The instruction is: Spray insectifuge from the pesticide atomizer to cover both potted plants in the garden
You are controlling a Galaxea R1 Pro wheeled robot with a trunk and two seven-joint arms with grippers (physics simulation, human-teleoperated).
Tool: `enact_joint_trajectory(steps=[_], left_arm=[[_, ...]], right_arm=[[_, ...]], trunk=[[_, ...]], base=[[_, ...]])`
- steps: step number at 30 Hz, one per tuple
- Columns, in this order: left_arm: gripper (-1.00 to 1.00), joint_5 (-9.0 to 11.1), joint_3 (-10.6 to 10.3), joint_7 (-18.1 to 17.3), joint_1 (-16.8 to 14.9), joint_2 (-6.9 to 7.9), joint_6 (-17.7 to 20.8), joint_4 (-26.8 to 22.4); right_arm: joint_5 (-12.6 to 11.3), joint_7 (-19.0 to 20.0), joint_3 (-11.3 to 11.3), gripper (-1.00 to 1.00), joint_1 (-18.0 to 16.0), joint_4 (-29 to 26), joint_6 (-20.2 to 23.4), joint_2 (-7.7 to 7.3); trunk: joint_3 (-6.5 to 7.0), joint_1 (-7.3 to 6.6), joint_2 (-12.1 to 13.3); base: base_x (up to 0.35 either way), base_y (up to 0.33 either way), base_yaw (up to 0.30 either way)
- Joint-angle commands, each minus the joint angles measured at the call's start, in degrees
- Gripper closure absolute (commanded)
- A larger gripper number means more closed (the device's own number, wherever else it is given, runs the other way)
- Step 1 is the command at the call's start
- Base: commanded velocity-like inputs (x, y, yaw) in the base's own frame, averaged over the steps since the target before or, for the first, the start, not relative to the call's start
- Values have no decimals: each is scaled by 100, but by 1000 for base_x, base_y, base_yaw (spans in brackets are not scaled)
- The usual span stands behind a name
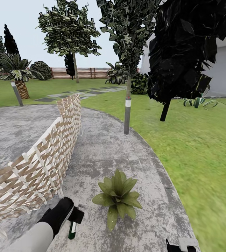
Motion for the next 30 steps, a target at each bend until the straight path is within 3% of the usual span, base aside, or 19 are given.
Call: enact_joint_trajectory(steps=[1,4,6,8,10,11,12,15,17,19,20,23,25,29,30], left_arm=[[100,-90,-25,-50,9,-87,3,132],[100,-156,-56,-16,18,-330,-8,425],[100,-198,-59,-35,20,-334,-11,445],[100,-184,-30,-58,17,-189,-3,432],[100,-114,-9,-83,13,138,6,417],[100,-80,-6,-83,17,172,-2,418],[100,-72,-11,-83,18,149,-10,422],[100,-109,-45,-62,23,-235,-25,476],[100,-149,-56,-40,27,-416,-27,491],[100,-164,-72,-41,28,-452,-28,492],[100,-177,-52,-56,27,-397,-28,484],[100,-119,-14,-88,21,41,-9,432],[100,-91,-16,-119,24,124,-24,428],[100,-151,-57,-75,29,-397,-36,477],[100,-175,-66,-65,29,-445,-41,469]], right_arm=[[60,-30,-32,-100,-4,9,-19,-2],[60,-30,-32,-100,-4,9,-19,-2],[60,-30,-32,-100,-4,9,-19,-2],[60,-30,-32,-100,-4,9,-19,-2],[60,-30,-32,-100,-4,9,-19,-2],[60,-30,-32,-100,-4,9,-19,-2],[60,-30,-32,-100,-4,9,-19,-2],[60,-30,-32,-100,-4,9,-19,-2],[60,-30,-32,-100,-4,9,-19,-2],[60,-30,-32,-100,-4,9,-19,-2],[60,-30,-32,-100,-4,9,-19,-2],[60,-30,-32,-100,-4,10,-19,-2],[60,-30,-32,-100,-4,9,-19,8],[60,-30,-32,-100,-4,9,-19,37],[60,-30,-33,-100,-4,9,-19,40]], trunk=[[-5,-1,-2],[-5,-1,-2],[-5,-1,-2],[-5,-1,-2],[-5,-1,-2],[-5,-1,-2],[-5,-1,-2],[-5,-1,-2],[-5,-1,-2],[-5,-1,-2],[-5,-1,-2],[-5,-1,-2],[-5,-1,-2],[-5,-1,-2],[-5,-1,-2]], base=[[0,0,0],[0,0,0],[0,0,0],[0,0,0],[0,0,0],[0,0,0],[0,0,0],[0,0,0],[0,0,0],[0,0,0],[0,0,0],[0,0,0],[0,0,0],[0,0,0],[0,0,0]])
